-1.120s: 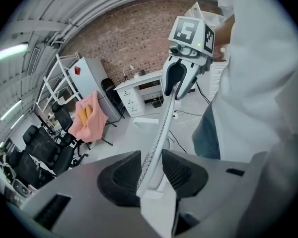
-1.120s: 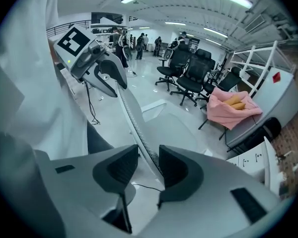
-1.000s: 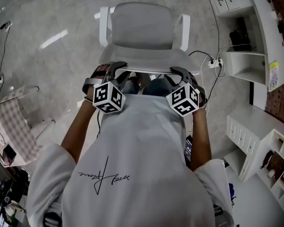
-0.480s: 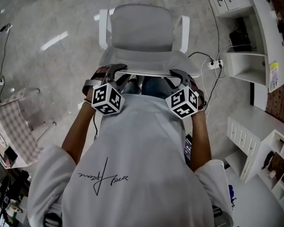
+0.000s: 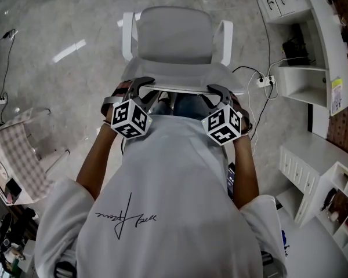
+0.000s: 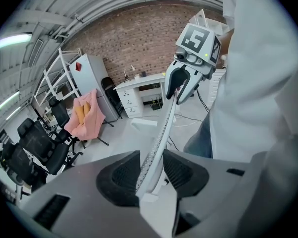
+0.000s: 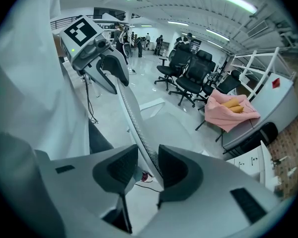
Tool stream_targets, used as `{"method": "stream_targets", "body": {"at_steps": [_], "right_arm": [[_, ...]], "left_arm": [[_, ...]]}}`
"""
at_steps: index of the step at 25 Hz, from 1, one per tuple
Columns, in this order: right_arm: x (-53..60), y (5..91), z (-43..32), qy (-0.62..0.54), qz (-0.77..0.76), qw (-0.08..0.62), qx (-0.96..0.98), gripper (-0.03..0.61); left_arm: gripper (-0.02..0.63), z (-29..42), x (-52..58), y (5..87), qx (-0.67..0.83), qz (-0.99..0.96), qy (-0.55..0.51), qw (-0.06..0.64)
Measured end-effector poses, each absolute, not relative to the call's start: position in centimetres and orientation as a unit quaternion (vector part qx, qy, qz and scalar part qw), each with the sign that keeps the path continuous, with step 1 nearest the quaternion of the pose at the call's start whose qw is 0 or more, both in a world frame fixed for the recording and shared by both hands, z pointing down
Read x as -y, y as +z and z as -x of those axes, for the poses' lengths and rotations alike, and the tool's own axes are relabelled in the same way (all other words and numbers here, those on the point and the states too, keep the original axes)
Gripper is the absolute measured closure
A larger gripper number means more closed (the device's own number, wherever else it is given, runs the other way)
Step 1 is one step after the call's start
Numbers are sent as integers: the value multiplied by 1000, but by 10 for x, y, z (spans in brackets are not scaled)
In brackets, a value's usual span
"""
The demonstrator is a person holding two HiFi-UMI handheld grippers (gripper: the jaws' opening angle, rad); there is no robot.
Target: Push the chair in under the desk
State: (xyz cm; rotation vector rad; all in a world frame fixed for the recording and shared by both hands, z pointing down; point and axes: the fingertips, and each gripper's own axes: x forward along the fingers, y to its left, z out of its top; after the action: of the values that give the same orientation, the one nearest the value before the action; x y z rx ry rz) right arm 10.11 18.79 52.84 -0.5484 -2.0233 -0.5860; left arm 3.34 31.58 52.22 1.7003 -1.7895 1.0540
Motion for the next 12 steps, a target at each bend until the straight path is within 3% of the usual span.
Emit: {"method": "stream_targets", "body": {"at_steps": [12], "right_arm": [[-183,529,-88,-244,210,460,827,430]], "left_arm": [[463,-20,-310,524,658,-609,379,228]]}}
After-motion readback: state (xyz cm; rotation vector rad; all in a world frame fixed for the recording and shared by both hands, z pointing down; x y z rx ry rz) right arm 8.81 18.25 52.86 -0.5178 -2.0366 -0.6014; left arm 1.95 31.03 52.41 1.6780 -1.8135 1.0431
